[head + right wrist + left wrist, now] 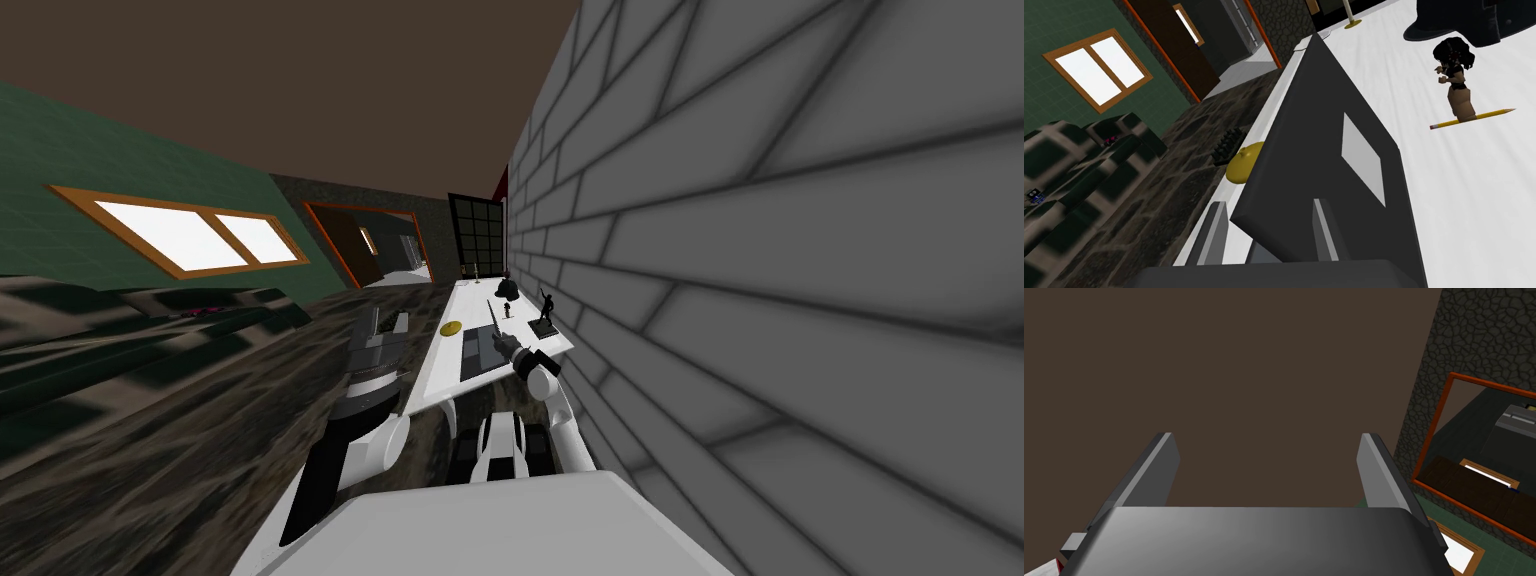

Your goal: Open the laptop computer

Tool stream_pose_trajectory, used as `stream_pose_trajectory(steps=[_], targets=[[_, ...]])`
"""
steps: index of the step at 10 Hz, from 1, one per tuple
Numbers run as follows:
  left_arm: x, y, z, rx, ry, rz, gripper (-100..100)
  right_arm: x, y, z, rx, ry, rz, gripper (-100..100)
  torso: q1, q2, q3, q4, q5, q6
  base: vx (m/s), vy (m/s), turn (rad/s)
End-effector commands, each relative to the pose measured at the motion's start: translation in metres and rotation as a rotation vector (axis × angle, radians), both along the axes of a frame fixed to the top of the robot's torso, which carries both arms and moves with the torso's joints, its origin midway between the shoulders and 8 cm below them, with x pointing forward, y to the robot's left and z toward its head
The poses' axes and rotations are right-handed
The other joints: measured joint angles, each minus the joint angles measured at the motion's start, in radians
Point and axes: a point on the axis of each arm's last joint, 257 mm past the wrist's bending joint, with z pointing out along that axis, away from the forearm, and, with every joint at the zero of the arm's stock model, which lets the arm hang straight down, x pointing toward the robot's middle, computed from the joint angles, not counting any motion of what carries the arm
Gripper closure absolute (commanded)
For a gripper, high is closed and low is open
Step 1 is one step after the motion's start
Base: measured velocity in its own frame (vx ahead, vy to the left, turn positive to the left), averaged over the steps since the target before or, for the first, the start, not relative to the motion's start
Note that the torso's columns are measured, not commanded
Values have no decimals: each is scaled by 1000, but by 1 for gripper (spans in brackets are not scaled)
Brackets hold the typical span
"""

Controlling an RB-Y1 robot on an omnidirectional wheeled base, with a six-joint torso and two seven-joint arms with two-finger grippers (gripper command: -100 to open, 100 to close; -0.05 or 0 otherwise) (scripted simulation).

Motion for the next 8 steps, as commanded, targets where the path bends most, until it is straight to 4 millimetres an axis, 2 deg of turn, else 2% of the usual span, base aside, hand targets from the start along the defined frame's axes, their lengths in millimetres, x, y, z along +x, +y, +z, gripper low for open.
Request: stream_pose_trajectory(steps=[1,2,3,5,8], targets=[[0,0,0,0,0,0,0,2,-3,-8,-67,2,21,100,0,1,1,1,0,0,-50,116,-59],[0,0,0,0,0,0,0,4,-4,-3,-59,-8,12,100,-4,2,1,1,-1,0,-16,39,-3],[0,0,0,0,0,0,0,9,-8,-15,-139,-27,13,100,-8,2,1,3,-2,1,-34,84,12],[0,0,0,0,0,0,0,14,-12,-25,-214,-48,13,100,-1,-1,0,0,0,1,-72,127,-2],[0,0,0,0,0,0,0,23,-20,-40,-328,-80,15,100,-4,-2,-1,-1,-1,1,-44,95,2]])
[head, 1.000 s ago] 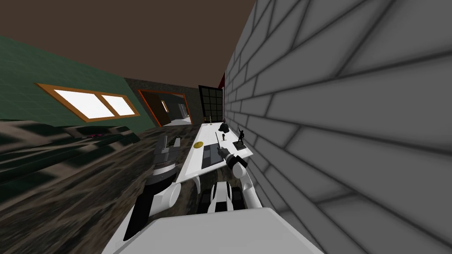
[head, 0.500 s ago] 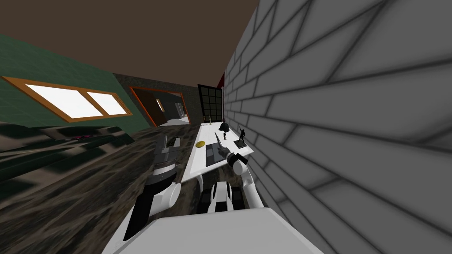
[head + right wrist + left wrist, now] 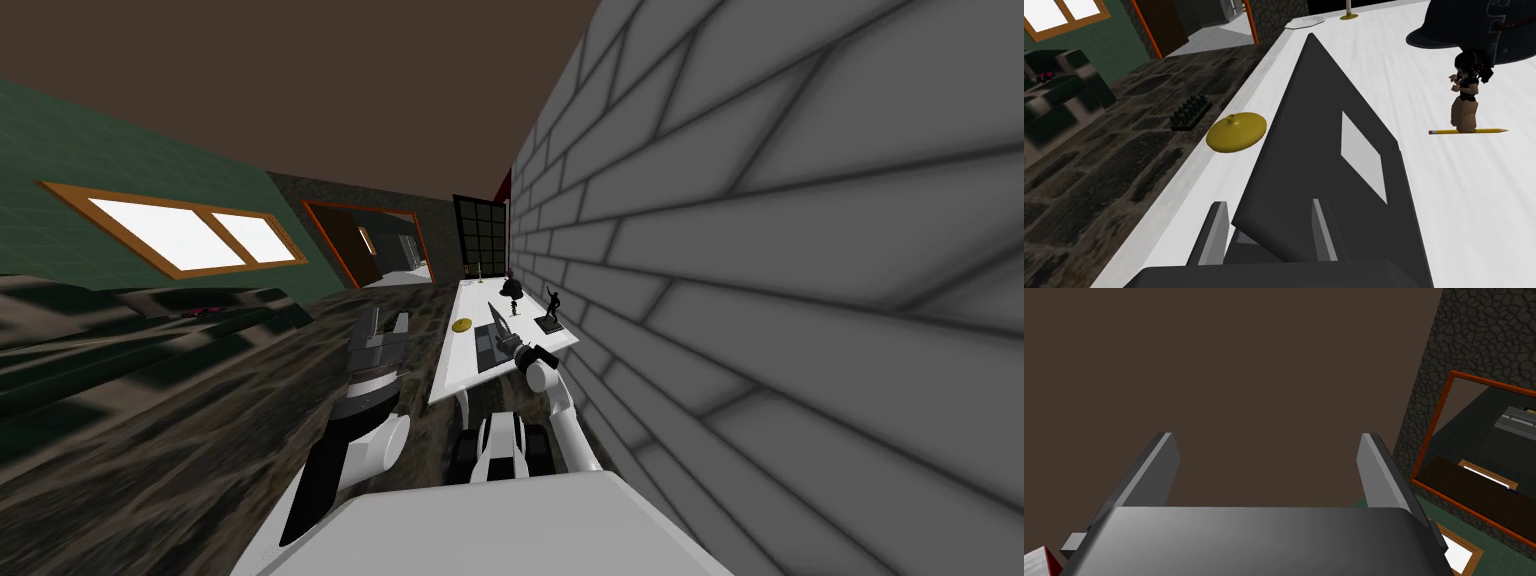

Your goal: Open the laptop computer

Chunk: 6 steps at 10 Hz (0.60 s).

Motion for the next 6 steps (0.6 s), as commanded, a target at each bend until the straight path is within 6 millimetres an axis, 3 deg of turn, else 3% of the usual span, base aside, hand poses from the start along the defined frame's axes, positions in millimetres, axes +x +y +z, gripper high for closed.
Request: stream_pose_trajectory(steps=[1,3,4,6], targets=[[0,0,0,0,0,0,0,6,-8,-20,-106,-18,4,100,0,-1,-1,0,0,0,-57,84,14],[0,0,0,0,0,0,0,11,-14,-29,-182,-40,7,100,1,-1,-1,0,0,1,-54,92,5],[0,0,0,0,0,0,0,10,-9,-23,-154,-41,7,100,0,0,-1,1,0,1,-29,45,-2],[0,0,0,0,0,0,0,19,-22,-49,-277,-72,-10,100,1,0,0,2,0,0,-38,91,39]])
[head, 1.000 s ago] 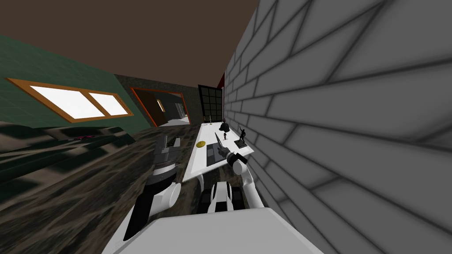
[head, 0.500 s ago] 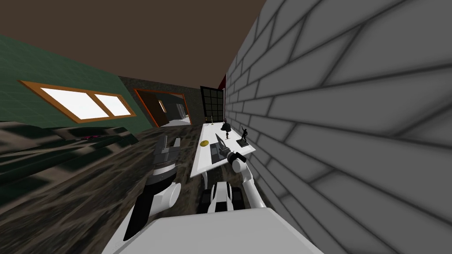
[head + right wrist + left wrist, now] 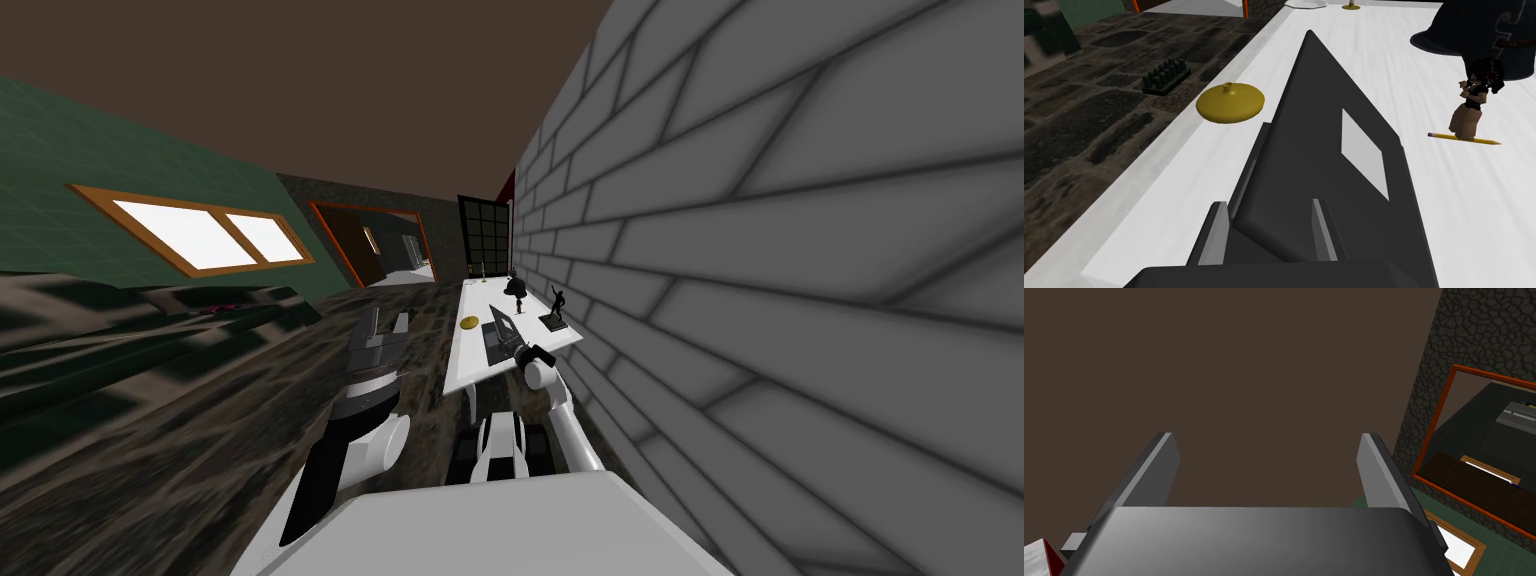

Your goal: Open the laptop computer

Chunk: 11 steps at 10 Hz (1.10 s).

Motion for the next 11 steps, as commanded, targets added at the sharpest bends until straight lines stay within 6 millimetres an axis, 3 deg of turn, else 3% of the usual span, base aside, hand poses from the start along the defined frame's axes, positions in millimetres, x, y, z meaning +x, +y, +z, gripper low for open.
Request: stream_pose_trajectory(steps=[1,4,8,9,11], targets=[[0,0,0,0,0,0,0,7,-14,-26,-119,-32,-17,100,2,-1,0,-1,1,0,-40,93,39],[0,0,0,0,0,0,0,9,-18,-34,-158,-43,-21,100,-4,1,0,0,-1,2,-22,41,11],[0,0,0,0,0,0,0,16,-34,-65,-319,-86,-25,100,0,-1,-1,-1,1,2,-30,62,27],[0,0,0,0,0,0,0,18,-31,-45,-284,-85,-10,-100,-1,-2,-1,-1,1,2,-20,63,-56],[0,0,0,0,0,0,0,20,-32,-34,-283,-86,2,-100,-2,3,1,2,0,1,1,35,-90]])
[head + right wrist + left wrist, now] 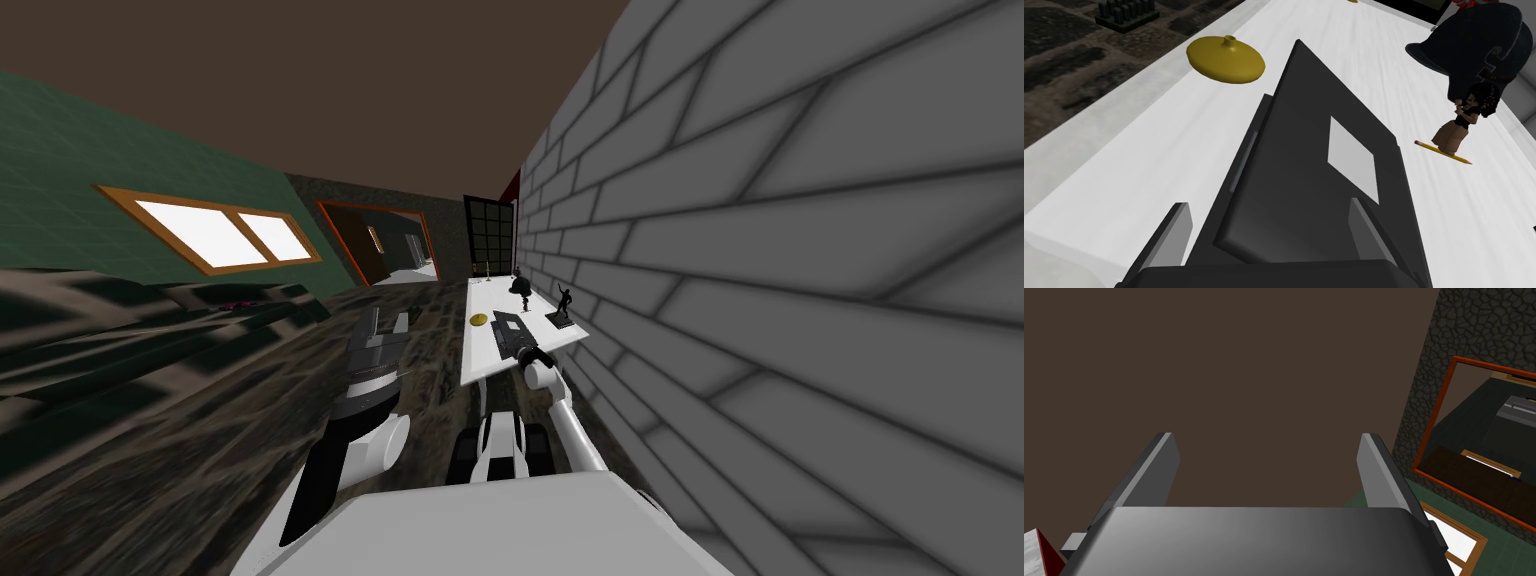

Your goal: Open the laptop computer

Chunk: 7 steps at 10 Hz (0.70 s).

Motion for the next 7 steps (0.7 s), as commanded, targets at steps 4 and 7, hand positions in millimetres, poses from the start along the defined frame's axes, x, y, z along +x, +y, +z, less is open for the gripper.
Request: stream_pose_trajectory(steps=[4,7], targets=[[0,0,0,0,0,0,0,5,-1,30,3,5,35,-100,3,3,2,1,1,-1,-4,32,-53],[0,0,0,0,0,0,0,5,-2,38,2,3,42,-100,2,2,1,1,1,-1,-5,28,-44]])
